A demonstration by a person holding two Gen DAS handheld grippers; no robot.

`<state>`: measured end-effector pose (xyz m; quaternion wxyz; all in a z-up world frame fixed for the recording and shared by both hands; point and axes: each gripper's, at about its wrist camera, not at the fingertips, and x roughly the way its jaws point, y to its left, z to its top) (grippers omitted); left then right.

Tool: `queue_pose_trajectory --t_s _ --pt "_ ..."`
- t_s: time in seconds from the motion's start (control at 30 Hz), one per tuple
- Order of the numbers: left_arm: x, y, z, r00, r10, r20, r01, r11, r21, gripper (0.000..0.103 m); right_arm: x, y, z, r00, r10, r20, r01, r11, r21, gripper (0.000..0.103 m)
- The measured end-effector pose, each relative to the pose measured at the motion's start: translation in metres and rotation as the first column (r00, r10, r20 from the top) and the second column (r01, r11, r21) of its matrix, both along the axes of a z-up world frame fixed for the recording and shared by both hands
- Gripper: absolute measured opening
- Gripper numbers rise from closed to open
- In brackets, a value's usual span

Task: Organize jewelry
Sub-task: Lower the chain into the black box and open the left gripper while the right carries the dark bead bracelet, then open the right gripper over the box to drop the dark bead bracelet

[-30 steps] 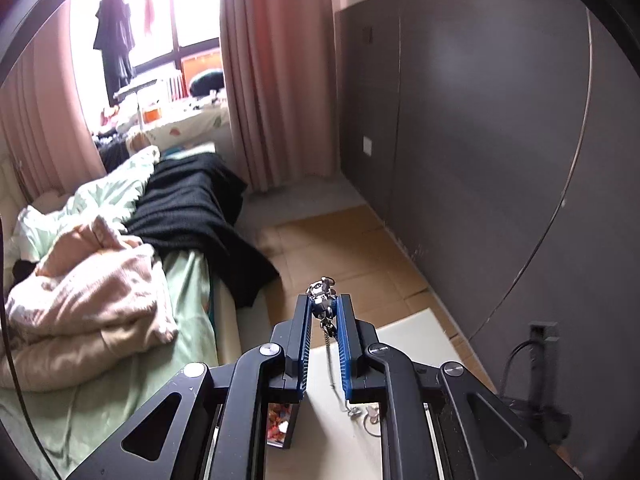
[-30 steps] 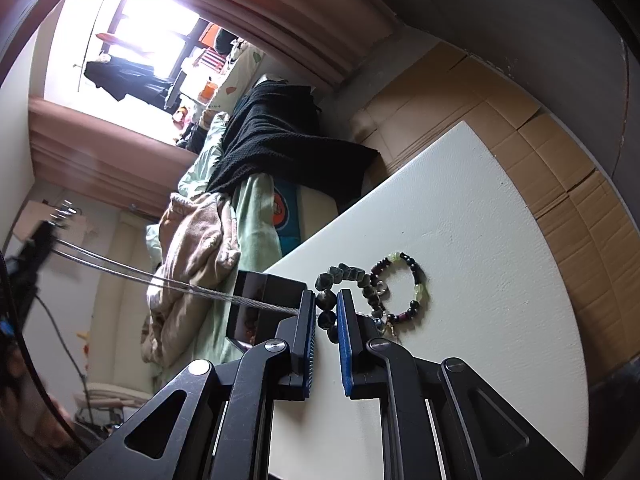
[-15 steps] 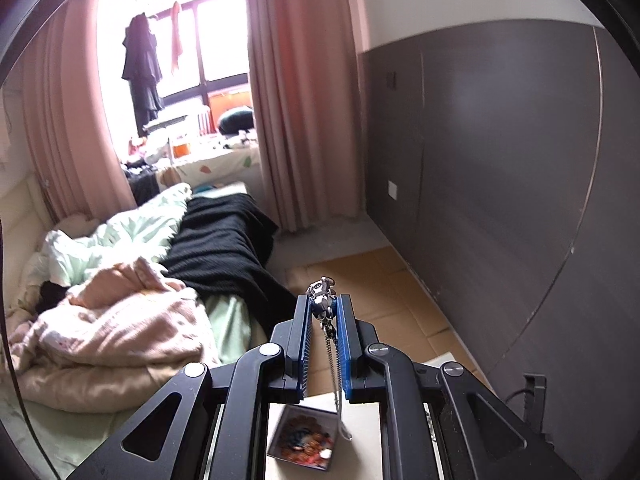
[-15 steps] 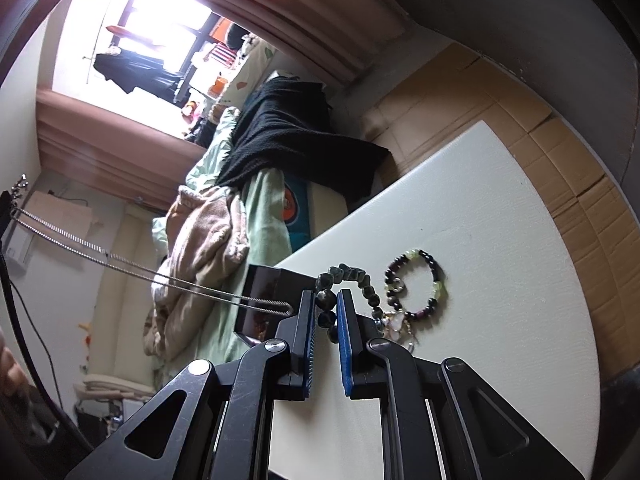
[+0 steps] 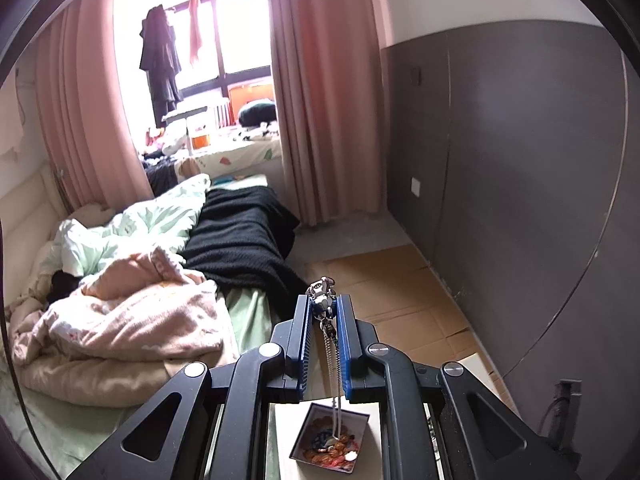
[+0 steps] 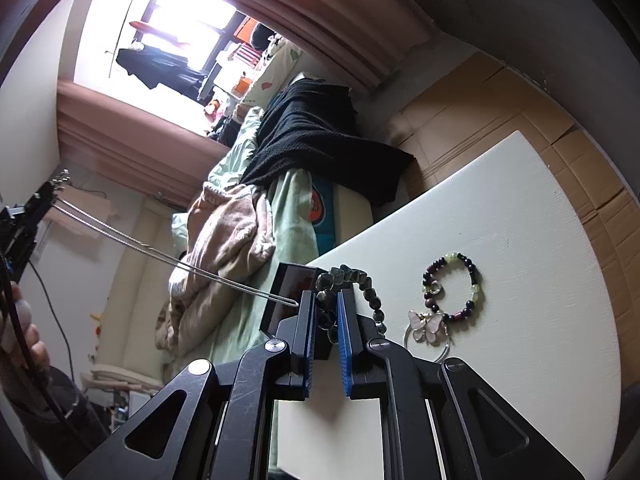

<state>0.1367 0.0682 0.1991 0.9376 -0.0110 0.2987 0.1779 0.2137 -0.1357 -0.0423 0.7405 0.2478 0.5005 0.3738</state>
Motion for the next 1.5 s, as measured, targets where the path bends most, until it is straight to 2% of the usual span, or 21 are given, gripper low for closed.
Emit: queue_pose_trajectory --t_s 0.23,0.43,0.73,0.9,1.03,1.13,1.17,1.2,1.23,1.3,1.4,1.5 --pt "0.009 0.021 -0.046 0.998 0.019 -0.059 -0.023 0.998 -0.055 0.013 0.003 0.004 -0.003 1.000 0.001 -0.002 -0.001 1.000 -0.025 0.012" --pt "0.014 0.032 -0.097 0.992 0.022 -0.126 -0.037 0.993 -0.115 0.013 0.004 0.005 -0.005 1.000 -0.006 -0.007 0.005 0.999 -0.041 0.012" --pt "0.025 0.035 -0.167 0.978 0.007 -0.210 -0.053 0.975 -0.214 0.013 0.004 0.012 -0.009 1.000 0.001 -0.010 -0.001 0.998 -0.063 0.012" --pt "0.031 0.041 -0.204 0.968 0.017 -0.251 -0.080 0.966 -0.244 0.013 0.005 0.015 -0.010 1.000 0.004 -0.010 -0.005 0.997 -0.073 0.012" --pt "0.035 0.046 -0.232 0.958 0.006 -0.287 -0.099 0.946 -0.309 0.013 0.004 0.020 -0.011 1.000 0.011 -0.008 -0.011 0.997 -0.079 0.012" --pt "0.030 0.053 -0.252 0.955 0.000 -0.298 -0.126 0.906 -0.403 0.014 0.003 0.025 -0.013 1.000 0.016 -0.010 -0.016 0.997 -0.080 0.012" --pt "0.025 0.056 -0.258 0.958 0.000 -0.288 -0.135 0.884 -0.447 0.015 0.003 0.027 -0.013 1.000 0.019 -0.009 -0.019 0.997 -0.075 0.012" --pt "0.020 0.057 -0.263 0.960 0.002 -0.281 -0.140 0.870 -0.472 0.028 0.002 0.028 -0.014 1.000 0.021 -0.009 -0.022 0.997 -0.070 0.012" --pt "0.016 0.057 -0.265 0.962 0.006 -0.274 -0.143 0.865 -0.482 0.051 0.001 0.032 -0.013 1.000 0.026 -0.007 -0.026 0.998 -0.061 0.012" --pt "0.002 0.057 -0.266 0.973 0.023 -0.230 -0.137 0.860 -0.491 0.074 0.000 0.037 -0.013 0.999 0.034 -0.002 -0.034 0.998 -0.046 0.012" --pt "-0.020 0.061 -0.266 0.984 0.060 -0.170 -0.137 0.861 -0.489 0.075 -0.003 0.048 -0.012 0.999 0.045 0.009 -0.045 0.999 -0.012 0.012" --pt "-0.027 0.072 -0.265 0.981 0.053 -0.184 -0.143 0.843 -0.518 0.075 -0.008 0.063 -0.012 0.998 0.059 0.021 -0.060 0.998 0.023 0.012"
